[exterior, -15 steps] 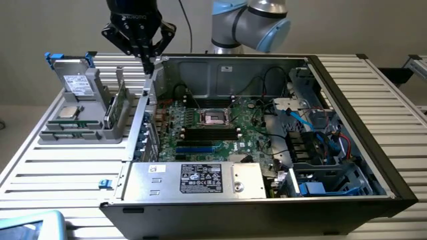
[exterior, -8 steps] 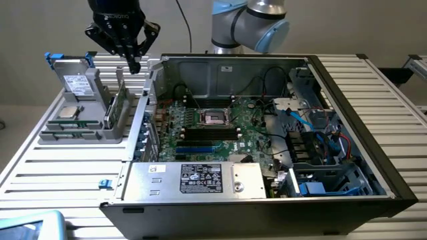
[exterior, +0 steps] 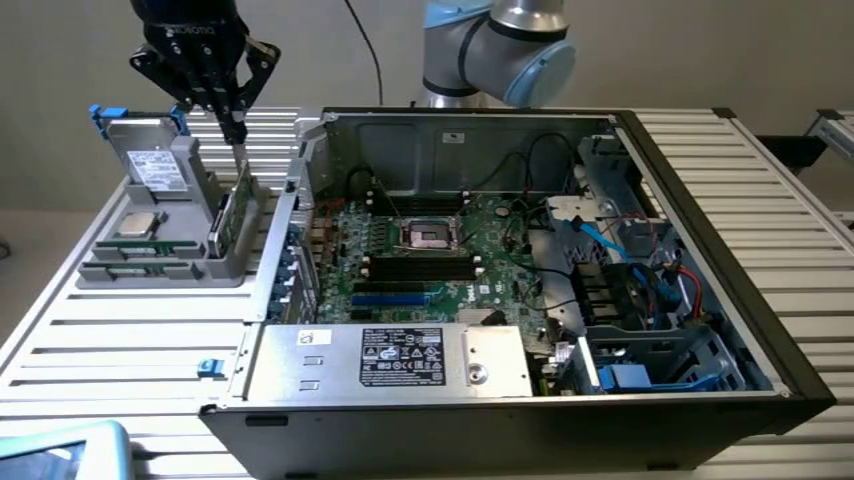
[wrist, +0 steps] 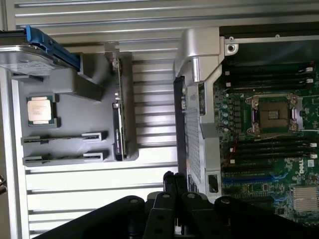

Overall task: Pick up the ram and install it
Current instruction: 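Reach for the ram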

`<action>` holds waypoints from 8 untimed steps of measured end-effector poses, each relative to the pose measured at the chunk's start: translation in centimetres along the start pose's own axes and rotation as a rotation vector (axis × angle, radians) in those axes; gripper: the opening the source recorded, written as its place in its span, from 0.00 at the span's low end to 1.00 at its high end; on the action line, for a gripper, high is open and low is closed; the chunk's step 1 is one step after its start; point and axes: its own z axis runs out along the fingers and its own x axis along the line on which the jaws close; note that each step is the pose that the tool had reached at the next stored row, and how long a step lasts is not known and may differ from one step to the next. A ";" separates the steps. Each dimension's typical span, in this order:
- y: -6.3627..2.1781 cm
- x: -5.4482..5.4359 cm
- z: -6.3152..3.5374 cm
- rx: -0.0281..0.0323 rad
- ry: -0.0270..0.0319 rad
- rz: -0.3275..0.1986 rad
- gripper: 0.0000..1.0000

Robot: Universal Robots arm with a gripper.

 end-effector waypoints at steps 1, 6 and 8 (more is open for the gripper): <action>0.04 0.5 0.01 0.0000 0.0001 0.000 0.11; 0.28 2.8 0.11 0.0013 -0.0001 0.000 0.11; 0.40 3.7 0.16 0.0018 0.0000 0.000 0.11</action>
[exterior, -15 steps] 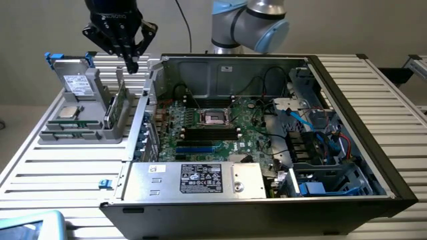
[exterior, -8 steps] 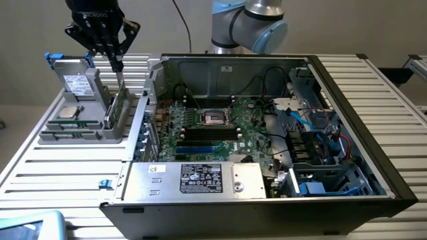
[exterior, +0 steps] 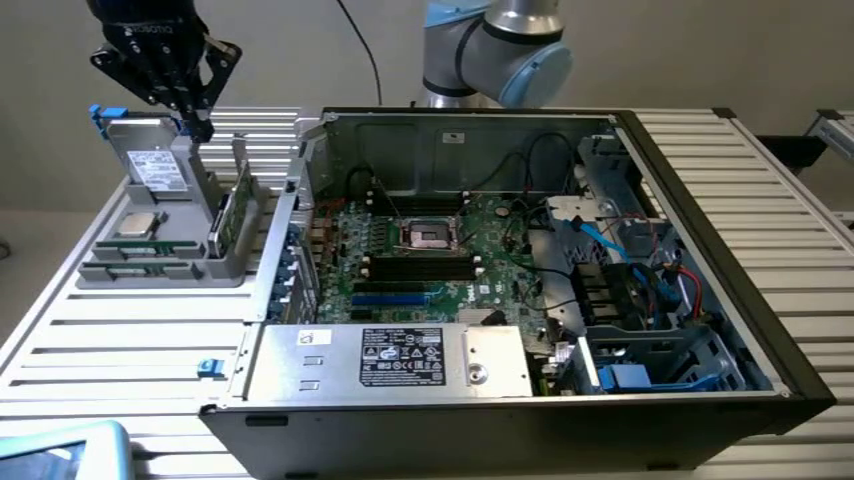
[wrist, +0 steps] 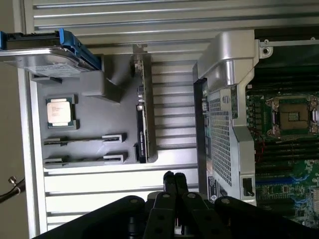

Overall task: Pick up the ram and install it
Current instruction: 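Reach for the ram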

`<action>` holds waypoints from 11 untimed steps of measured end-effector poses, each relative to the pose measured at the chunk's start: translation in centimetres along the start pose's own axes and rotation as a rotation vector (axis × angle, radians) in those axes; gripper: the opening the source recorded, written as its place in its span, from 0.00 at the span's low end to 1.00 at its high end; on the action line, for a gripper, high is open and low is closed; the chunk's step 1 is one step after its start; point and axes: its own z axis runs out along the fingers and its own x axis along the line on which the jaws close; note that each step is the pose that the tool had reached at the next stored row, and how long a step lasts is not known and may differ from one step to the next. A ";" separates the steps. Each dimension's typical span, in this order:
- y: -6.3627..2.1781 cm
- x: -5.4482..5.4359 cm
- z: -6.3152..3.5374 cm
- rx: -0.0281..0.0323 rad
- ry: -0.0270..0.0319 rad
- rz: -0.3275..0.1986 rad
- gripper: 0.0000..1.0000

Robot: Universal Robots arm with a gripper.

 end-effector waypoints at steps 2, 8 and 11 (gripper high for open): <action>0.15 0.9 0.05 0.0008 -0.0001 0.000 0.11; 0.44 3.7 0.34 0.0067 -0.0006 0.000 0.11; 0.42 5.1 0.52 0.0116 -0.0008 0.000 0.11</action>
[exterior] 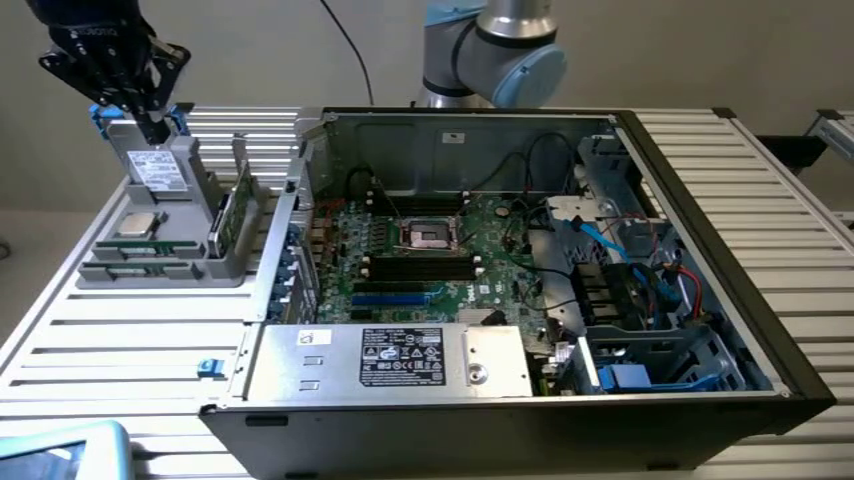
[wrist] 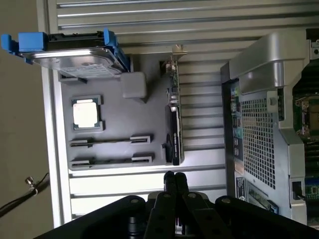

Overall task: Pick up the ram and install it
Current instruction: 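Reach for the ram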

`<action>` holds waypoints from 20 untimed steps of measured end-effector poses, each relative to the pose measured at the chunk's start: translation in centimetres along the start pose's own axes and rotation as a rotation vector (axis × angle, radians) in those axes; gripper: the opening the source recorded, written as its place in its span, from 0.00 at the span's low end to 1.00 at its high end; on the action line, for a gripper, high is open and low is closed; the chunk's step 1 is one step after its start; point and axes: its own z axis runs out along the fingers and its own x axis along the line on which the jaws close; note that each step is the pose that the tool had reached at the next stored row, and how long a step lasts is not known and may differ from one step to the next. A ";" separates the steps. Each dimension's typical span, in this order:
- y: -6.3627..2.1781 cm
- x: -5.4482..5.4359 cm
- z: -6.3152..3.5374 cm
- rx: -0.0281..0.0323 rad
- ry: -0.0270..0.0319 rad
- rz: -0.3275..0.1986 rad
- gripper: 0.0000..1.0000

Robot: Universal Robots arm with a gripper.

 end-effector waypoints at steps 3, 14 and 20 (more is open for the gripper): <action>-0.10 1.3 0.32 0.0021 -0.0002 0.000 0.11; -0.50 6.4 1.70 0.0024 -0.0002 0.000 0.11; 0.44 7.7 2.64 0.0036 -0.0003 0.000 0.11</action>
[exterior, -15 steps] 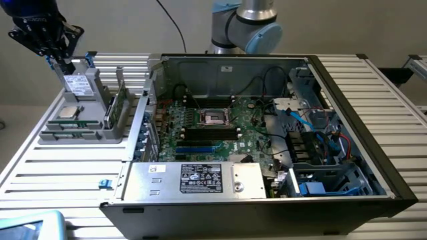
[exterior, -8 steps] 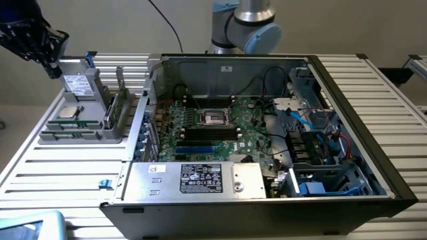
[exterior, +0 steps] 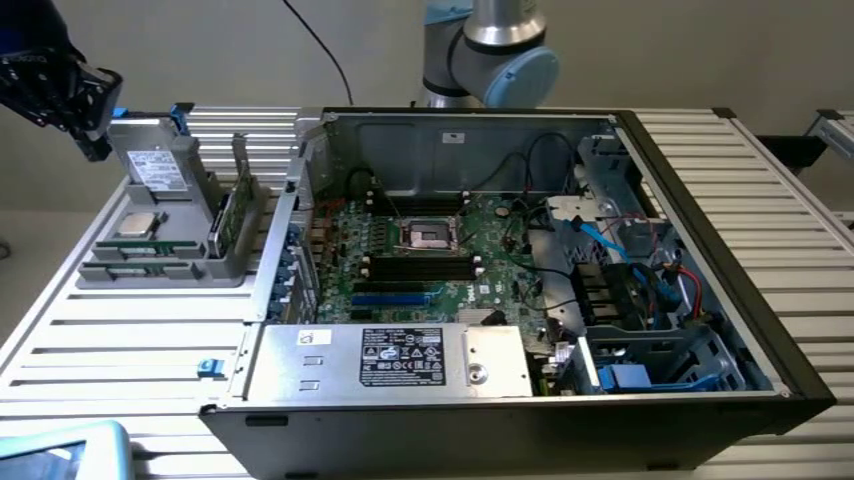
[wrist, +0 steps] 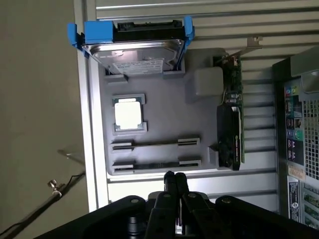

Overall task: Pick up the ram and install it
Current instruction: 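Reach for the ram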

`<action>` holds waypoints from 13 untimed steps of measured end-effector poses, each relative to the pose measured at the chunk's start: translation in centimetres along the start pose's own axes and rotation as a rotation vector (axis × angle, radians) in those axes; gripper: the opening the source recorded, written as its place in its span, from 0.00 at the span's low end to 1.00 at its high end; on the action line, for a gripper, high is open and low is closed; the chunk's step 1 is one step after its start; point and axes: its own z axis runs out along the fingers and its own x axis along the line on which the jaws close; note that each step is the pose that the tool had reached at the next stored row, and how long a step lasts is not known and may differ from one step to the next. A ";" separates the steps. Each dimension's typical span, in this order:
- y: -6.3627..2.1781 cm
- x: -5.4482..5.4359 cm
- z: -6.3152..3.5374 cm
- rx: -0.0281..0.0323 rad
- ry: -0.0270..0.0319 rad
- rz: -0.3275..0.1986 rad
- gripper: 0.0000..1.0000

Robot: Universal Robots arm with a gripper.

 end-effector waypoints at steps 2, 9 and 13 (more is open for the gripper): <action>0.53 0.4 0.21 0.0009 -0.0002 0.000 0.11; 0.90 1.2 0.31 0.0014 0.0001 -0.002 0.11; 0.90 1.2 0.31 0.0014 0.0001 -0.002 0.11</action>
